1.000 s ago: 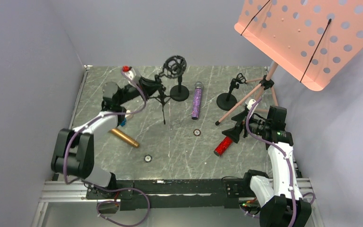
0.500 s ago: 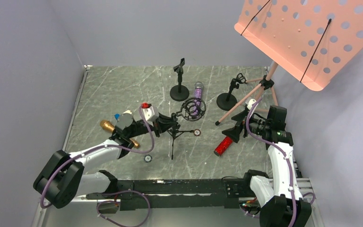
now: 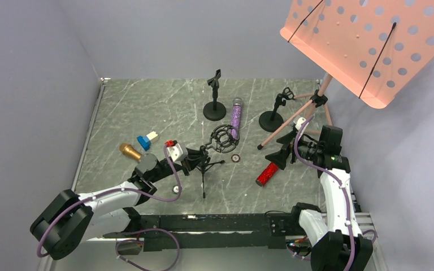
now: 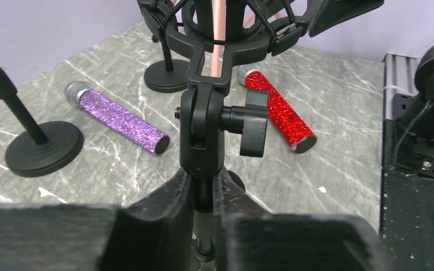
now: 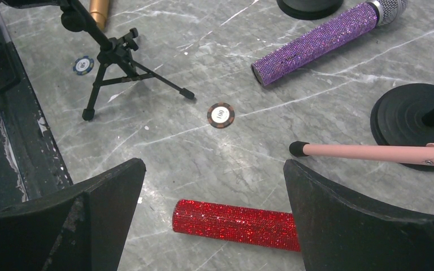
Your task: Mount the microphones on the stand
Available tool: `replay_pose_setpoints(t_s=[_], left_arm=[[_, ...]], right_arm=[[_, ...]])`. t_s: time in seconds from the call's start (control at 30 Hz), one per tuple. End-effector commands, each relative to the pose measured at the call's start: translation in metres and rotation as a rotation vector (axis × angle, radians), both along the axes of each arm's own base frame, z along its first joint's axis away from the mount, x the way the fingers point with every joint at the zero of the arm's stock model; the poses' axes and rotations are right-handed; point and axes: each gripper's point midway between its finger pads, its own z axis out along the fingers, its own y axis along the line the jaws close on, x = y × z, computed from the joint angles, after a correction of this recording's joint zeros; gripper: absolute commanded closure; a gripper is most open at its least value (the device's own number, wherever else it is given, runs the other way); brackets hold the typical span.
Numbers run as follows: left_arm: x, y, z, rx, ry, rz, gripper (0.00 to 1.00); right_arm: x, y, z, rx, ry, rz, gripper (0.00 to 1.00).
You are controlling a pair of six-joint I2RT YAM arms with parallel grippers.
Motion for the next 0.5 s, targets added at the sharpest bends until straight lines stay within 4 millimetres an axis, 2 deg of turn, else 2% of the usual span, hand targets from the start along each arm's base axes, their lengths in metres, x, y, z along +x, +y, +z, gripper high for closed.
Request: replay_pose_setpoints(t_s=[0.0,0.1,0.33,0.47], left_arm=[[0.006,0.003,0.016,-0.059,-0.055,0.045,0.73],[0.009,0.005,0.018,-0.075,-0.03,0.063,0.5],[0.007,0.018,0.029,-0.121,-0.001,0.124,0.13],[0.0,0.032,0.034,-0.118,0.061,0.166,0.04]], right_arm=[[0.007,0.0,0.007,-0.01,-0.044,0.007,0.0],[0.007,-0.001,0.006,-0.012,-0.043,0.004,0.0],[0.008,-0.001,0.005,-0.015,-0.041,0.001,0.0],[0.008,-0.003,0.004,-0.028,-0.047,-0.005,0.0]])
